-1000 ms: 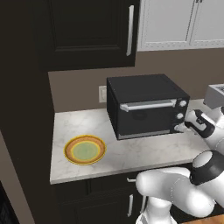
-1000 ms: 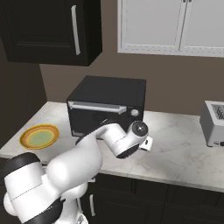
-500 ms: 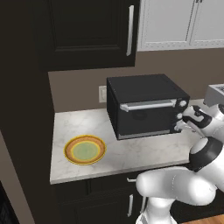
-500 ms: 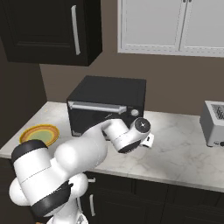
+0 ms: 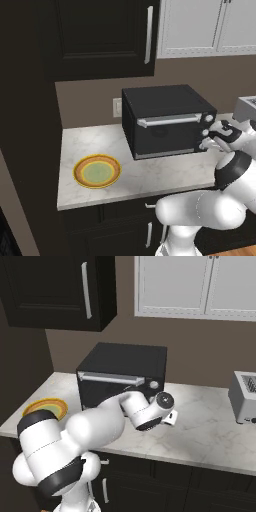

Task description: Pick up the bagel from the plate, place it on the toaster oven rack, close the door, and set the timer.

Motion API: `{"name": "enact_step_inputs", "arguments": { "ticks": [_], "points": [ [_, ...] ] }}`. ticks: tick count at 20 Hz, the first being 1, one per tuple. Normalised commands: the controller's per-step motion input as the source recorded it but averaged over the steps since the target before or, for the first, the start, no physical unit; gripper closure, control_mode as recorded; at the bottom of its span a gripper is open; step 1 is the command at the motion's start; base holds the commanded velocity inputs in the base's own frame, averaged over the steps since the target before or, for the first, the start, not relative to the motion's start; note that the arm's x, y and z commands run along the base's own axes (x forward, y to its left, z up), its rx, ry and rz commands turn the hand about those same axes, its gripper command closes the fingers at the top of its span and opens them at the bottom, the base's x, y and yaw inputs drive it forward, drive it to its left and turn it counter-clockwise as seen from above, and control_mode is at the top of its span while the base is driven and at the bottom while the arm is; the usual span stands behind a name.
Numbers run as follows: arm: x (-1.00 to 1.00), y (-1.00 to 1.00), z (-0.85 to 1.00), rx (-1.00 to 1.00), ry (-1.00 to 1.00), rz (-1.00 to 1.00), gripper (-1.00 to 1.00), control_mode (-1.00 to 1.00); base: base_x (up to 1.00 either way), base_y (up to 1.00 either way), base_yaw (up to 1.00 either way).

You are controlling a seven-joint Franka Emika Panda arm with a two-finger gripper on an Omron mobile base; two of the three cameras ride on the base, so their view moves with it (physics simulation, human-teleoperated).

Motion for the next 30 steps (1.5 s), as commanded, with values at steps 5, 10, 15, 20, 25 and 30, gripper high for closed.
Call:
{"name": "enact_step_inputs", "arguments": {
  "ticks": [5,10,15,20,25,30],
  "points": [
    [0.23,0.00,0.00,0.03,0.00,0.00,-1.00,-1.00,0.00,0.00,0.00],
    [0.20,0.00,-0.06,0.01,0.00,0.00,-1.00,-1.00,0.00,0.00,0.00],
    [0.11,0.00,-0.14,0.00,0.00,0.00,-1.00,-1.00,0.00,0.00,0.00],
    [0.11,0.00,-0.19,0.00,0.00,0.00,-1.00,-1.00,0.00,0.00,0.00],
    [0.14,0.00,-0.10,0.00,0.00,0.00,-1.00,-1.00,0.00,0.00,0.00],
    [0.11,-0.01,-0.09,0.00,0.00,0.00,-1.00,-1.00,0.00,0.00,0.00]
  ]
}}
